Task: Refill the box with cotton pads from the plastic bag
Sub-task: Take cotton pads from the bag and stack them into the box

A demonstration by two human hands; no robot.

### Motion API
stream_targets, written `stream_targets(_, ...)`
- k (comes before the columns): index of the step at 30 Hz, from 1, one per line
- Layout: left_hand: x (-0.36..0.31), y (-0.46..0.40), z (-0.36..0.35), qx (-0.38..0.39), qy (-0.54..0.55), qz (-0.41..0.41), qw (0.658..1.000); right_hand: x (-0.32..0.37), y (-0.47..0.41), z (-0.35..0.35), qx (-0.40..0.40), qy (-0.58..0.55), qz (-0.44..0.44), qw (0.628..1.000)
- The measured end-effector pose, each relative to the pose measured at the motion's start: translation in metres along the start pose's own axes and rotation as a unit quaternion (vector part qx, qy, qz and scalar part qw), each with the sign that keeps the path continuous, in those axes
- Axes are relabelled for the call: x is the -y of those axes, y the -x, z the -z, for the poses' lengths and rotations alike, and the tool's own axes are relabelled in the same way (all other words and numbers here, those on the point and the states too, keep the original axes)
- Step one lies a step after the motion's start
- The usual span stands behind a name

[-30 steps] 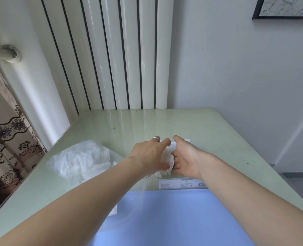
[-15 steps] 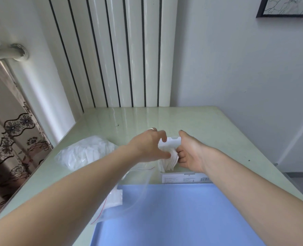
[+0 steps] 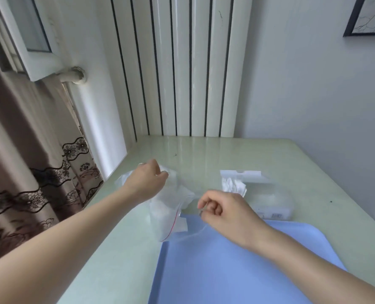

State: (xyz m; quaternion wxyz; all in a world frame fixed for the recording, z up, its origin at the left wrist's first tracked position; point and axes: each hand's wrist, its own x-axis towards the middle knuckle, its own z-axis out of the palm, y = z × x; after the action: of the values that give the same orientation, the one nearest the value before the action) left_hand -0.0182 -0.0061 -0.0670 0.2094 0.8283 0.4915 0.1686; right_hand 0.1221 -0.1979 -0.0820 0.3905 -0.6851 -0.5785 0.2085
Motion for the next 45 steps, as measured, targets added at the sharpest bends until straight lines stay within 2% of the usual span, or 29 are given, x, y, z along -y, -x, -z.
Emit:
stream_targets(3, 0.023, 0.013, 0.002, 0.018, -0.013, 0.056, 0.998, -0.004, 0.002, -0.031, 0.069, 0.17, 0.08, 0.98)
stream_targets(5, 0.031, 0.016, 0.002, 0.016, 0.013, 0.094, 0.995, -0.01, -0.007, -0.05, 0.072, 0.215, 0.113, 0.967)
stream_targets(7, 0.035, 0.018, 0.002, 0.033, 0.085, 0.135, 0.987, -0.008, -0.018, -0.064, 0.04, 0.202, 0.075, 0.976)
stream_targets(9, 0.037, 0.02, 0.001, 0.066, 0.168, 0.168, 0.969, -0.005, -0.028, -0.072, 0.023, 0.155, -0.009, 0.988)
stream_targets(12, 0.039, 0.021, -0.002, 0.088, 0.213, 0.175, 0.957, -0.006, -0.042, -0.079, 0.068, 0.097, -0.108, 0.987)
stream_targets(16, 0.04, 0.018, -0.003, 0.1, 0.232, 0.163, 0.954, -0.012, -0.054, -0.079, 0.081, 0.152, -0.132, 0.976)
stream_targets(18, 0.04, 0.017, -0.003, 0.106, 0.235, 0.161, 0.953, -0.008, -0.055, -0.077, 0.102, 0.145, -0.138, 0.974)
stream_targets(23, 0.043, 0.016, -0.006, 0.112, 0.233, 0.159, 0.953, -0.003, -0.057, -0.06, 0.164, 0.096, -0.206, 0.96)
stream_targets(31, 0.041, 0.016, -0.007, 0.106, 0.232, 0.154, 0.955, -0.001, -0.052, -0.025, 0.187, -0.065, -0.247, 0.948)
stream_targets(34, 0.04, 0.015, -0.007, 0.104, 0.233, 0.152, 0.955, -0.002, -0.046, -0.02, 0.152, -0.186, -0.272, 0.932)
stream_targets(37, 0.037, 0.015, -0.006, 0.104, 0.229, 0.151, 0.956, -0.007, -0.045, -0.034, 0.049, -0.339, -0.284, 0.896)
stream_targets(39, 0.037, 0.015, -0.006, 0.106, 0.224, 0.151, 0.957, -0.008, -0.048, -0.05, 0.005, -0.394, -0.284, 0.874)
stream_targets(41, 0.038, 0.015, -0.006, 0.108, 0.219, 0.153, 0.958, -0.007, -0.054, -0.066, -0.016, -0.4, -0.283, 0.872)
stream_targets(45, 0.043, 0.014, -0.007, 0.109, 0.212, 0.154, 0.959, -0.008, -0.066, -0.09, -0.058, -0.315, -0.292, 0.901)
